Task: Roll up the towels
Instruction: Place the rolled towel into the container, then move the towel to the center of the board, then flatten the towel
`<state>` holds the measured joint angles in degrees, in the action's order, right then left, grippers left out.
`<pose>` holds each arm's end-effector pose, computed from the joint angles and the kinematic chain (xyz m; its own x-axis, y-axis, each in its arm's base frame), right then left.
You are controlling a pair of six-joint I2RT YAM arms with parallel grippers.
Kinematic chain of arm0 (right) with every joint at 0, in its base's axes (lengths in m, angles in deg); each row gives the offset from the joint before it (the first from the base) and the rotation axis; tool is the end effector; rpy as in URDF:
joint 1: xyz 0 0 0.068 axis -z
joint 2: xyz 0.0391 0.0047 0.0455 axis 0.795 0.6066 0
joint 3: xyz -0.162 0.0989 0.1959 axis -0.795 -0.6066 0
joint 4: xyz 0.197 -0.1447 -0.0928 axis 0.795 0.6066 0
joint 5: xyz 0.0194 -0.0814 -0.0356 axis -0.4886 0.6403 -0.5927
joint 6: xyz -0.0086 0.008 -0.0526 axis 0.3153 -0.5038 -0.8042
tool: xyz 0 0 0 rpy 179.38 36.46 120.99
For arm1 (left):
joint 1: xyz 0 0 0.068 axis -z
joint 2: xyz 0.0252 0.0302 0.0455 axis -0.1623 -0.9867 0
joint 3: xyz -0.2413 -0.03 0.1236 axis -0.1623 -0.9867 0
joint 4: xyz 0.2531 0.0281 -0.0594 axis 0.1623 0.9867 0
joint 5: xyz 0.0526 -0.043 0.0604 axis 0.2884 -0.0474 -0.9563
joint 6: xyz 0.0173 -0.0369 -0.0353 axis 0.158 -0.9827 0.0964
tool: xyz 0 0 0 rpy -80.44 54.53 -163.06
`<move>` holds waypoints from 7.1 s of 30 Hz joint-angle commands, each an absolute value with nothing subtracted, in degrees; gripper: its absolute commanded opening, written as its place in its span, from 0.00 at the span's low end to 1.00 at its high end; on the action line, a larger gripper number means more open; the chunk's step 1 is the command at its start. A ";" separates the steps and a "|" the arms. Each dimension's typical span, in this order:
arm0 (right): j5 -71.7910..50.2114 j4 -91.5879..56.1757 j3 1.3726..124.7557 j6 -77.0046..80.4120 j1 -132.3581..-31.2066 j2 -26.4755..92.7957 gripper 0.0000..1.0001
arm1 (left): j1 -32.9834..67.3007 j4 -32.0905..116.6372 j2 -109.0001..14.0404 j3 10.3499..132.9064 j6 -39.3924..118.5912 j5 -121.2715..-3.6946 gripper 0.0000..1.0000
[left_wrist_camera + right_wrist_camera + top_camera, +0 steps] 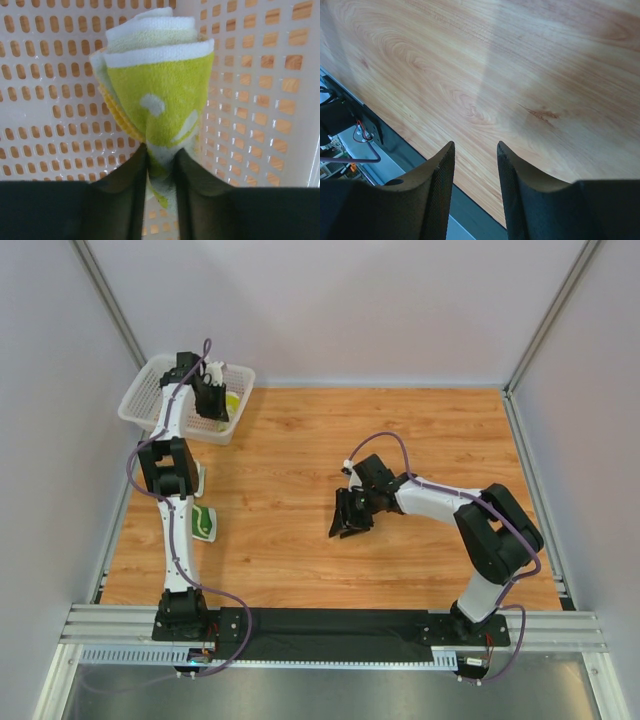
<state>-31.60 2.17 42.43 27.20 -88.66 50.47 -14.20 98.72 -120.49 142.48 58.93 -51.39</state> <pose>0.2522 0.2042 0.1554 -0.9808 -0.1317 -0.1437 -0.1921 0.7790 0.5969 0.5477 0.0348 0.1956 -0.8411 0.0561 -0.5379 0.2017 0.9554 -0.2157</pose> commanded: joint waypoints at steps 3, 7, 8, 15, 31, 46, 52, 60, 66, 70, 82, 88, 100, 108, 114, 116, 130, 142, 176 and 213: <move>-32.50 0.51 44.91 28.02 -89.13 51.13 0.40 | -13.30 99.22 -121.84 144.74 58.83 -50.62 0.50; -32.50 0.59 45.00 28.20 -89.39 50.96 0.41 | -13.12 97.99 -121.93 144.66 57.07 -51.14 0.67; -32.42 0.77 45.00 28.29 -89.48 50.96 0.40 | -13.03 97.64 -121.67 144.57 56.72 -52.10 0.68; -31.36 1.82 45.17 28.46 -90.10 49.29 0.40 | -13.12 92.82 -115.80 141.85 53.91 -53.69 0.99; -25.04 6.65 47.81 29.08 -95.45 44.37 0.41 | -13.30 90.52 -95.40 133.59 42.75 -64.49 0.99; -17.48 7.54 45.97 31.89 -104.51 39.27 0.42 | -13.82 92.18 -58.04 88.34 36.08 -77.51 0.99; -16.16 8.06 44.30 32.86 -106.53 36.55 0.42 | -16.18 92.10 -47.84 70.58 33.43 -78.13 0.99; -14.22 8.77 40.26 33.38 -107.50 31.01 0.43 | -20.15 91.75 -51.08 60.99 31.76 -73.39 0.99; -14.22 7.45 37.36 34.00 -107.41 29.43 0.44 | -20.15 91.49 -57.67 59.58 31.23 -73.99 0.97; -13.35 7.27 36.12 33.47 -107.41 28.28 0.45 | -20.42 91.93 -62.86 60.45 32.11 -74.79 0.97; -12.38 7.71 34.81 31.98 -107.50 26.79 0.45 | -21.29 92.37 -72.01 61.60 32.64 -73.12 0.27; -9.40 10.17 35.06 30.75 -107.32 25.12 0.45 | -20.68 92.36 -66.15 59.32 31.32 -65.49 0.00; -4.64 25.81 40.43 25.65 -92.49 12.99 0.48 | 9.27 100.98 -53.53 67.04 17.97 -63.98 0.00; -10.78 27.15 39.73 26.18 -84.82 14.74 0.63 | 28.36 103.71 -68.14 80.76 18.13 -65.74 0.99; -20.72 18.11 33.93 30.22 -85.17 17.73 0.64 | 28.28 101.16 -61.91 74.01 16.46 -68.81 0.99; -23.62 15.46 33.05 31.18 -86.31 20.71 0.64 | 28.28 98.88 -58.57 68.30 14.80 -68.55 0.97; -23.27 6.92 45.33 28.91 -91.68 48.22 0.61 | 28.28 96.05 -36.86 52.72 12.59 -69.51 0.92; -25.03 5.43 50.45 29.61 -92.91 57.28 0.49 | 28.28 99.84 -31.58 52.11 15.06 -72.41 0.94; 2.48 38.13 59.27 20.45 -79.38 18.97 0.00 | 26.25 98.00 -29.02 55.45 14.27 -75.67 0.95; -38.05 21.97 44.94 26.62 -47.56 22.31 0.00 | 26.34 98.54 -28.41 55.98 15.14 -76.20 0.95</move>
